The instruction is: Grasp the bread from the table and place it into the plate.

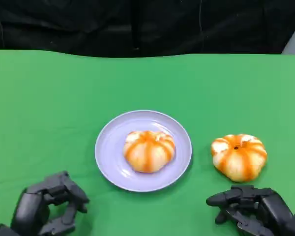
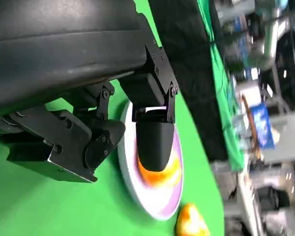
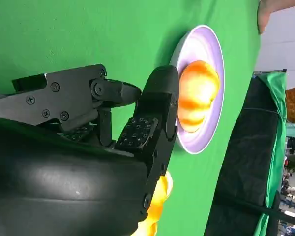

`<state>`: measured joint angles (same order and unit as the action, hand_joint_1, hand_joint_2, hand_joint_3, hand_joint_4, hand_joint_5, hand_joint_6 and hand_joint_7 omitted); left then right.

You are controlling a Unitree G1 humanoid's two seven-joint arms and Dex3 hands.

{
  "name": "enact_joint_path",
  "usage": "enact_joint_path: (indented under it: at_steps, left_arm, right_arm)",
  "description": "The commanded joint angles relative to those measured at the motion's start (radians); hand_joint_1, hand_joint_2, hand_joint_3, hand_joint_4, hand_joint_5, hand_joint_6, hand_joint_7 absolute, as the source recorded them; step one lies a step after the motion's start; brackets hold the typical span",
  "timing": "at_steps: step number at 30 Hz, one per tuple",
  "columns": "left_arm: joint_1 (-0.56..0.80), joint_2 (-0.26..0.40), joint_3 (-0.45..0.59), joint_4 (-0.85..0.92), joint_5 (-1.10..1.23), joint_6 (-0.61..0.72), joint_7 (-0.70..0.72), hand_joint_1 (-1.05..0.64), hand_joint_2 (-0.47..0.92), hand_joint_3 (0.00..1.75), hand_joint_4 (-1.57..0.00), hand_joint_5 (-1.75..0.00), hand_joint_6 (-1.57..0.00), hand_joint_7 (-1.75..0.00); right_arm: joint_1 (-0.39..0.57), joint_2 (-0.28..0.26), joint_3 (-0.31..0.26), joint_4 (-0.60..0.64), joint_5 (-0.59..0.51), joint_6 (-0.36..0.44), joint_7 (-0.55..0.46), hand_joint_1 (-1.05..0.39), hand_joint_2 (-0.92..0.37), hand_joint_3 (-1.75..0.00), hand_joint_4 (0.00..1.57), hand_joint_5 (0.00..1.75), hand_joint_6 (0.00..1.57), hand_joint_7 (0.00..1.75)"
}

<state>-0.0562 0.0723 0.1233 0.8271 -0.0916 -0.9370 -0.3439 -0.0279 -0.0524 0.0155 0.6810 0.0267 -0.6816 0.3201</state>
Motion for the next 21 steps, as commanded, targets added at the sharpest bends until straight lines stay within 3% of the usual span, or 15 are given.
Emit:
enact_joint_path:
  at_steps: [1, 21]
  left_arm:
    - [0.024, 0.022, -0.027, -0.018, 0.023, -0.016, -0.008, 0.10, 0.53, 1.19, -0.89, -1.53, -0.91, -1.33]
    - [0.044, 0.033, -0.059, -0.030, 0.000, -0.021, -0.037, 0.08, 0.54, 1.18, -0.88, -1.51, -0.90, -1.29]
  right_arm:
    - [0.014, -0.021, -0.007, -0.013, -0.001, -0.006, -0.008, -0.09, -0.92, -0.38, 0.81, 1.15, 1.12, 0.29]
    - [0.036, -0.023, -0.006, -0.046, 0.005, 0.008, -0.009, -0.10, -0.92, -0.37, 0.81, 1.12, 1.13, 0.27]
